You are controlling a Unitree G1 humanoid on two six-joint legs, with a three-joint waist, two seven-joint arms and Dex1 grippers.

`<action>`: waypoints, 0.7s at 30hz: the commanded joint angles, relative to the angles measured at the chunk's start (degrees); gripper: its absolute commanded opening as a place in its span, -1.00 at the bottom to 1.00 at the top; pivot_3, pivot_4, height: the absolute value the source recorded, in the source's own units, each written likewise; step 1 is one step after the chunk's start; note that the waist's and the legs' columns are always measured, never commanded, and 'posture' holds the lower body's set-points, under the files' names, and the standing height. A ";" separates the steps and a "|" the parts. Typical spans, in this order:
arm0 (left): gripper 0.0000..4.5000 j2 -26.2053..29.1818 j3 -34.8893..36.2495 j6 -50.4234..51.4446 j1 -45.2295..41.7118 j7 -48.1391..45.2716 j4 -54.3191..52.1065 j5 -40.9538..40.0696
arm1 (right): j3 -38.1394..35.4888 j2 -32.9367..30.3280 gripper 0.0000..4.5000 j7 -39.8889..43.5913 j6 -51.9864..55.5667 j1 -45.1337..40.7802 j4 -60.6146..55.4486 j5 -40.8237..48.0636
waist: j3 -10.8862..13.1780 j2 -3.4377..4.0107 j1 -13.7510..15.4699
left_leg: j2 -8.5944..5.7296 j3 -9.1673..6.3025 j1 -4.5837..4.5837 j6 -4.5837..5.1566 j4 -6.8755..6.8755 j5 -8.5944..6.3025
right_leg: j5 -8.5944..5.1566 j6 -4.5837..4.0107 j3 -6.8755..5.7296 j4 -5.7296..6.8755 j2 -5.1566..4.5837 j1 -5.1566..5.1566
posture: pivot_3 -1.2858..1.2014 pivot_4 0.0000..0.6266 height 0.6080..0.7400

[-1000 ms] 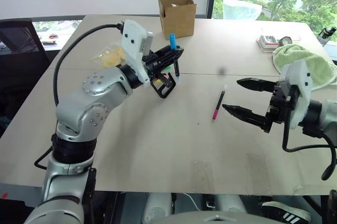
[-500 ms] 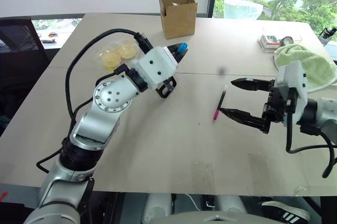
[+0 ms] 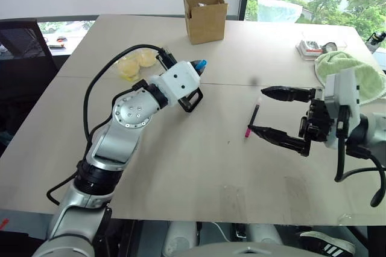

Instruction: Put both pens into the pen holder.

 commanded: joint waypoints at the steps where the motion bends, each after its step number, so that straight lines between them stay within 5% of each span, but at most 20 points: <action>1: -0.03 -1.65 1.60 -0.86 -0.54 0.37 -0.13 0.72 | -1.04 -0.65 1.00 -2.15 -1.73 0.07 -2.13 0.14 | 0.00 0.00 0.01 | 0.00 0.00 0.00 0.00 0.00 0.00 | 0.00 0.00 0.00 0.00 0.00 0.00 | 0.03 -0.52 1.00; 5: 0.87 -4.05 5.88 2.02 0.55 -2.91 -3.27 -7.39 | 2.76 -1.94 1.00 -8.64 3.51 0.24 -1.35 -2.34 | 0.00 -0.01 -0.02 | 0.06 0.01 -0.02 0.00 0.02 0.00 | 0.01 0.01 0.02 0.01 -0.02 0.00 | 0.03 -0.52 1.00; 6: 0.94 -4.59 8.05 5.18 1.42 -5.52 -5.49 -13.31 | 4.15 -1.30 1.00 -12.16 7.22 -0.42 0.60 -2.00 | 0.00 -0.01 -0.11 | 0.07 0.01 -0.02 -0.01 0.02 0.00 | 0.01 0.01 0.01 0.01 -0.02 0.00 | 0.03 -0.52 1.00; 11: 0.94 1.37 19.34 25.52 9.01 -18.86 -13.65 -44.27 | 13.07 5.74 1.00 -24.19 15.07 -4.12 5.79 -6.94 | 0.05 -0.08 -1.40 | 0.15 0.03 0.07 -0.27 0.07 0.15 | -0.01 0.03 0.14 0.36 -0.11 -0.09 | 0.03 -0.52 1.00; 17: 0.94 10.86 23.37 30.99 14.94 -24.66 -13.37 -50.43 | 20.73 20.89 1.00 -40.76 20.79 -9.46 20.87 -20.70 | 0.08 -0.07 -1.31 | 0.06 -0.04 0.18 -0.17 0.15 0.09 | -0.19 0.29 0.13 0.65 0.00 -0.13 | 0.03 -0.52 1.00; 21: 0.94 11.95 24.36 33.35 15.32 -22.79 -14.16 -52.39 | 20.35 27.07 1.00 -43.22 20.83 -10.26 26.49 -24.51 | 0.05 -0.11 -0.93 | -0.03 -0.03 0.08 -0.05 0.24 0.03 | -0.08 0.12 0.21 0.62 -0.11 -0.11 | 0.03 -0.52 1.00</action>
